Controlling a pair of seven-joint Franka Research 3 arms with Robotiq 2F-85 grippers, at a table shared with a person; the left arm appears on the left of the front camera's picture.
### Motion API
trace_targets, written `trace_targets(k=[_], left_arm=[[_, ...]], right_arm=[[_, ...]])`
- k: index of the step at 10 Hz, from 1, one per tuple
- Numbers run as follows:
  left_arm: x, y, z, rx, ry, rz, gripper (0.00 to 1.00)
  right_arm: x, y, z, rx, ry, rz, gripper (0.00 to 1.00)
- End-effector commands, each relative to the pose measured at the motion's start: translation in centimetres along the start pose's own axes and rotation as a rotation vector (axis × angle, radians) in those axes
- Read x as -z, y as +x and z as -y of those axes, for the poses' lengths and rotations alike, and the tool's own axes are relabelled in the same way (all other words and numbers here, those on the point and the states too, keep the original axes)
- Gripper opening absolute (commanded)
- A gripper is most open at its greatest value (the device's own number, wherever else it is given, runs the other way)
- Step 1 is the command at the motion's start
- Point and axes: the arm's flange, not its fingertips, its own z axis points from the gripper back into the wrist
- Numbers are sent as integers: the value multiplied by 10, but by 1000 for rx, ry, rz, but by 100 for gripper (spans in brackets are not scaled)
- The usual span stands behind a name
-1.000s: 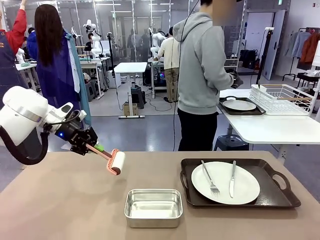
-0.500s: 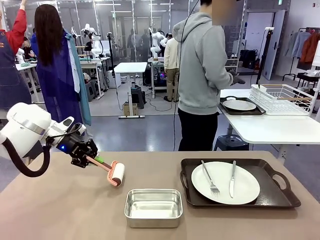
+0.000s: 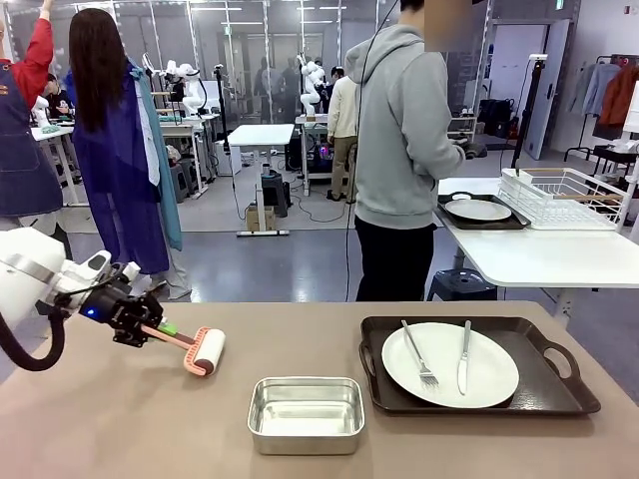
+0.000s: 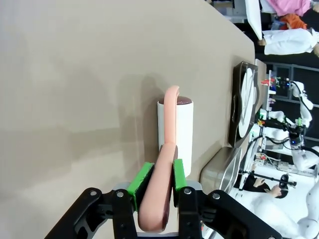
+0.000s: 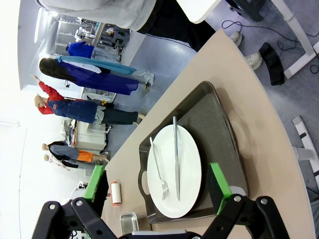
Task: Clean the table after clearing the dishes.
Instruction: When the left (or right) Handle tray is removed, use the left hand (or right hand) to clean the left (or right) side of the table with the Lint Roller.
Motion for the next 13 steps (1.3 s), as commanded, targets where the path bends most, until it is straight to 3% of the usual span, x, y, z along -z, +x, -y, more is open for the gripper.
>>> trace_targets(k=[1,4,6,7,8,11,13], left_arm=[[-23,3,-46,49,31,-45,23],[-93,1,-91,12,-8,-26,23],[-144,-3,-113,-7,10,10,23],[-168,-5,-122,-6,27,-24,23],[-197,-5,-128,-24,63,19,23],[-248,-23,-105,19,47,24,23],[-274,-50,-54,90,-60,30,23]], right_arm=[[0,-2,-1,-15,4,-4,100],[0,-2,-1,-15,4,-4,100],[0,-2,-1,-15,4,-4,100],[0,-2,-1,-15,4,-4,100],[0,-2,-1,-15,4,-4,100],[0,-2,-1,-15,4,-4,100],[0,-2,-1,-15,4,-4,100]])
